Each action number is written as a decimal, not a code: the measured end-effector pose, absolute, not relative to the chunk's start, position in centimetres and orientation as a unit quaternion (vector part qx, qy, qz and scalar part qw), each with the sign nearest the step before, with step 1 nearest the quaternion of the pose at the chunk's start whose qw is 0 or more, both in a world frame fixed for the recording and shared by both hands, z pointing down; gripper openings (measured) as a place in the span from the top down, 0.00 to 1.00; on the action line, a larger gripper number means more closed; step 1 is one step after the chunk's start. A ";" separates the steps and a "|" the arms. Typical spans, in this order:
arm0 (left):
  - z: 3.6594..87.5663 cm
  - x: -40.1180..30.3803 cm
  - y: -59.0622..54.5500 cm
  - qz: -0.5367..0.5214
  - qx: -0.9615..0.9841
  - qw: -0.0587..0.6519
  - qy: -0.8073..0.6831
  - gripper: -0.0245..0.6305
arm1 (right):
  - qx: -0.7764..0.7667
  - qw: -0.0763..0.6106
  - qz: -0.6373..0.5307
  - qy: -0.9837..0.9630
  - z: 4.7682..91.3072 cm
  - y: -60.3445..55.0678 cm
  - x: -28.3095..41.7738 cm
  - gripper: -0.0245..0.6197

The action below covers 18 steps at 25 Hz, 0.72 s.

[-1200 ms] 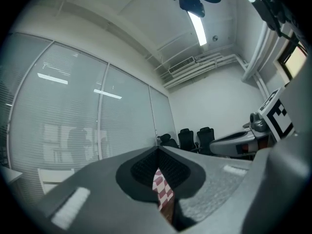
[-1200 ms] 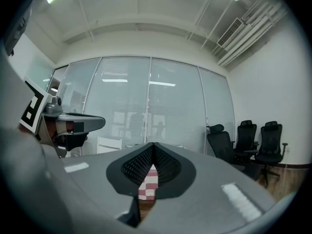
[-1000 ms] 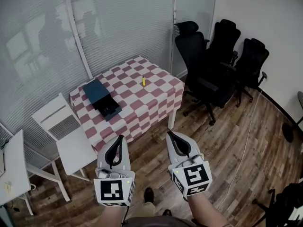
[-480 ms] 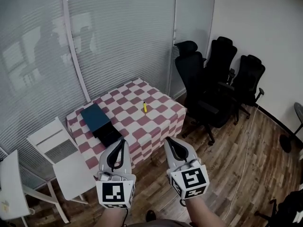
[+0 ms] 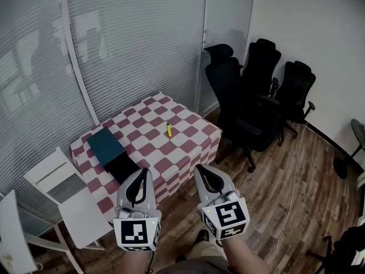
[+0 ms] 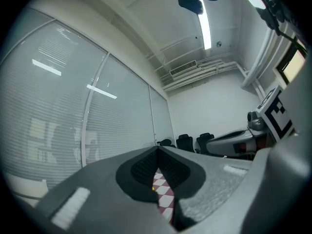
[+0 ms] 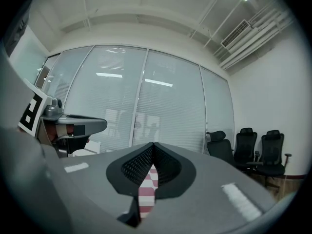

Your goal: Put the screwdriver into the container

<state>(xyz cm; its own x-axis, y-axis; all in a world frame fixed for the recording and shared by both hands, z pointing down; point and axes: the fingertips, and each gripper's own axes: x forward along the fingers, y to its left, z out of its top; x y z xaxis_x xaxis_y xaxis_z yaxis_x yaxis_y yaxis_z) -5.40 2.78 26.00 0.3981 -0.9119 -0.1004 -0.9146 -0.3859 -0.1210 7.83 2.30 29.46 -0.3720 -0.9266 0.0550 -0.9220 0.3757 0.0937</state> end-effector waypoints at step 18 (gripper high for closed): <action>29.4 -0.6 -12.1 -0.057 -0.820 0.060 0.567 0.96 | 0.532 0.048 0.034 -0.844 33.7 -13.2 12.4 0.92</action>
<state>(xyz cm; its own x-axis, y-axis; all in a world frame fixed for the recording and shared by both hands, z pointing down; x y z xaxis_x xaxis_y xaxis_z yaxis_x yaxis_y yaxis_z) -0.58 -12.06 29.42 0.3511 -0.9360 0.0250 -0.9225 -0.3504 -0.1621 12.39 -13.22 33.69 -0.4286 -0.8959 0.1168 -0.9024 0.4307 -0.0071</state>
